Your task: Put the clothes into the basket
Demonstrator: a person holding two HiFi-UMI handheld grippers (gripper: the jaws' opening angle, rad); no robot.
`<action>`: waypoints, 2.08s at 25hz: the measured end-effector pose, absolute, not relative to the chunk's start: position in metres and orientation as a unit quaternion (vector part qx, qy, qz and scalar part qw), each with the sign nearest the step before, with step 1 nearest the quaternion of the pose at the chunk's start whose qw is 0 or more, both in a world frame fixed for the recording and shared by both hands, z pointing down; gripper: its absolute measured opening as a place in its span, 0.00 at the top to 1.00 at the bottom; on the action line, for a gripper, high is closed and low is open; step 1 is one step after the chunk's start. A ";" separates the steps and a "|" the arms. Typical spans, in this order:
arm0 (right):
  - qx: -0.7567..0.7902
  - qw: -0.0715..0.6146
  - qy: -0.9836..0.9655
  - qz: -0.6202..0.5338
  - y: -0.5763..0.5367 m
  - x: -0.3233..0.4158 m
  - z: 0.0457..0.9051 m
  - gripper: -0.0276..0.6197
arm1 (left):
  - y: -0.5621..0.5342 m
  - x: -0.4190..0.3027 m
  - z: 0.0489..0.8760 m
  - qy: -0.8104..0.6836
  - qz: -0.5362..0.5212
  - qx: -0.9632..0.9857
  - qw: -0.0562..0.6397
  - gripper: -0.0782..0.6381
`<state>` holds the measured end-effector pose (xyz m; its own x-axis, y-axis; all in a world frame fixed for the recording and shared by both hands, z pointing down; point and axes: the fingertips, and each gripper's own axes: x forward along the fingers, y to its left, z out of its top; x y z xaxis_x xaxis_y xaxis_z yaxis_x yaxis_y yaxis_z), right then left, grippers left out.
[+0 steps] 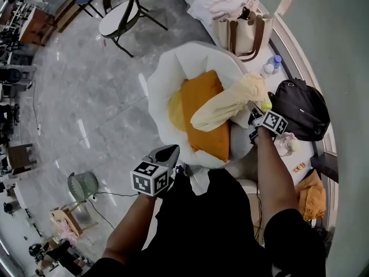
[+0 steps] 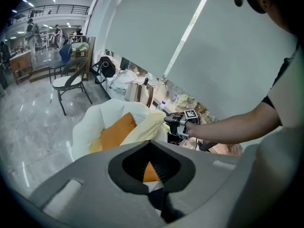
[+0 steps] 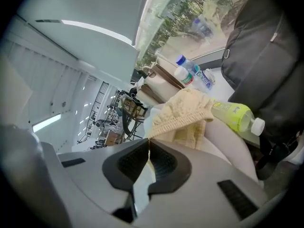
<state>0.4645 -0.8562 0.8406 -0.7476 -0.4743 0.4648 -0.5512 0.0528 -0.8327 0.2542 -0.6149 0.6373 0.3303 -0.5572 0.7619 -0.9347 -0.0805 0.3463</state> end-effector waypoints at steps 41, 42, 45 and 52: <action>0.293 -0.132 -0.868 0.379 -0.616 0.297 0.410 0.92 | -0.546 0.117 0.453 -0.488 0.124 0.842 0.195 0.89; 0.290 -0.135 -0.869 0.377 -0.607 0.290 0.407 0.92 | -0.541 0.115 0.454 -0.483 0.124 0.844 0.195 0.89; 0.284 -0.142 -0.868 0.381 -0.577 0.272 0.403 0.92 | -0.528 0.109 0.458 -0.470 0.126 0.851 0.200 0.89; 0.276 -0.116 -0.880 0.369 -0.529 0.247 0.411 0.92 | -0.511 0.104 0.457 -0.468 0.122 0.855 0.188 0.89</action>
